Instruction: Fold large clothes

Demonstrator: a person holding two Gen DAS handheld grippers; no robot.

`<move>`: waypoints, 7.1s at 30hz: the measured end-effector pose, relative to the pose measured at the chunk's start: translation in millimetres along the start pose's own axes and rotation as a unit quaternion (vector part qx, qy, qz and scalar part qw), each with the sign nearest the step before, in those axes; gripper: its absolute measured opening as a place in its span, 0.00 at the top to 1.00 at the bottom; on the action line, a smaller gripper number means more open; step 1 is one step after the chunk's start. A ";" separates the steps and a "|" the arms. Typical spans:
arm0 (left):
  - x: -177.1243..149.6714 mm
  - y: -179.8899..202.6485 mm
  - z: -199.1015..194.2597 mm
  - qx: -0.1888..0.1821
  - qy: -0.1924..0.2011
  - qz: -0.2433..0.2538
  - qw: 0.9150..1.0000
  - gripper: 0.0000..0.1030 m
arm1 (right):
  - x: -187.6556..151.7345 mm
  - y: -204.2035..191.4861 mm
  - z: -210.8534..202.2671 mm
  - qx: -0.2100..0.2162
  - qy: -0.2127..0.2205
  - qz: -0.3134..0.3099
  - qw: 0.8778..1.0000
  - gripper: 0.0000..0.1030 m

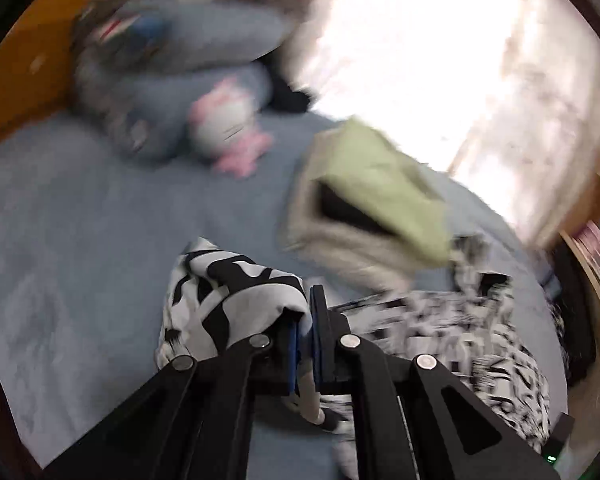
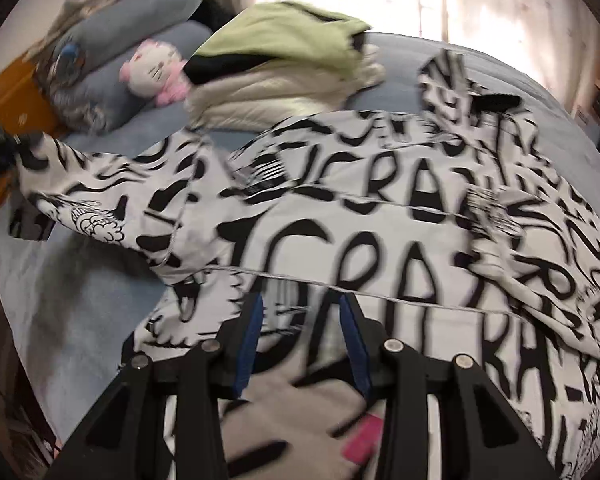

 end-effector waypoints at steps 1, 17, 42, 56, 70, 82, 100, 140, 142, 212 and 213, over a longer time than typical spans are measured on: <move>0.0 32.5 -8.2 -0.018 0.008 0.025 0.999 0.96 | -1.1 7.1 -4.3 -0.001 0.003 0.008 1.000 0.61; -180.3 243.1 25.0 -0.123 -0.137 0.212 0.960 0.67 | -55.5 172.8 -74.7 -0.061 0.035 0.145 0.987 0.61; -197.5 59.5 74.5 0.028 -0.203 0.131 0.970 0.44 | -13.7 212.8 -7.0 0.041 -0.017 0.208 0.977 0.49; -211.1 40.6 97.1 0.076 -0.197 0.137 0.968 0.42 | 1.9 203.2 59.0 0.083 -0.070 0.188 0.976 0.62; -219.0 14.0 111.9 0.116 -0.201 0.136 0.963 0.38 | 58.1 207.6 -56.6 -0.036 0.071 0.074 0.994 0.93; -230.9 18.7 99.6 0.071 -0.245 0.164 0.953 0.38 | -24.3 259.5 24.0 -0.014 -0.060 0.172 0.983 0.79; -161.7 45.2 160.7 0.017 -0.246 0.112 0.963 0.29 | -1.4 284.9 56.9 0.024 -0.068 0.199 0.977 0.49; -189.6 135.8 123.0 -0.042 -0.224 0.118 0.966 0.71 | 38.7 158.3 30.4 0.006 -0.022 0.048 0.999 0.82; -210.1 136.3 119.4 -0.040 -0.230 0.123 0.965 0.71 | 29.3 136.4 42.5 0.030 -0.042 0.038 0.998 0.82; -320.1 -11.4 -104.7 -0.001 -0.274 0.117 0.955 0.35 | -205.4 225.1 -218.2 -0.017 0.011 0.094 0.995 0.60; -326.6 -14.7 -99.4 0.002 -0.284 0.111 0.952 0.35 | -215.2 235.7 -215.6 -0.025 0.000 0.102 0.994 0.60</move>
Point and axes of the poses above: each gripper's, at about its wrist camera, not at the fingertips, and z roughly the way its jaws point, y to its right, x to its top, the point moved 9 cm from there along z, roughly the way its jaws point, and after that the axes turned 8 degrees about -z, right-handed, at the moved point
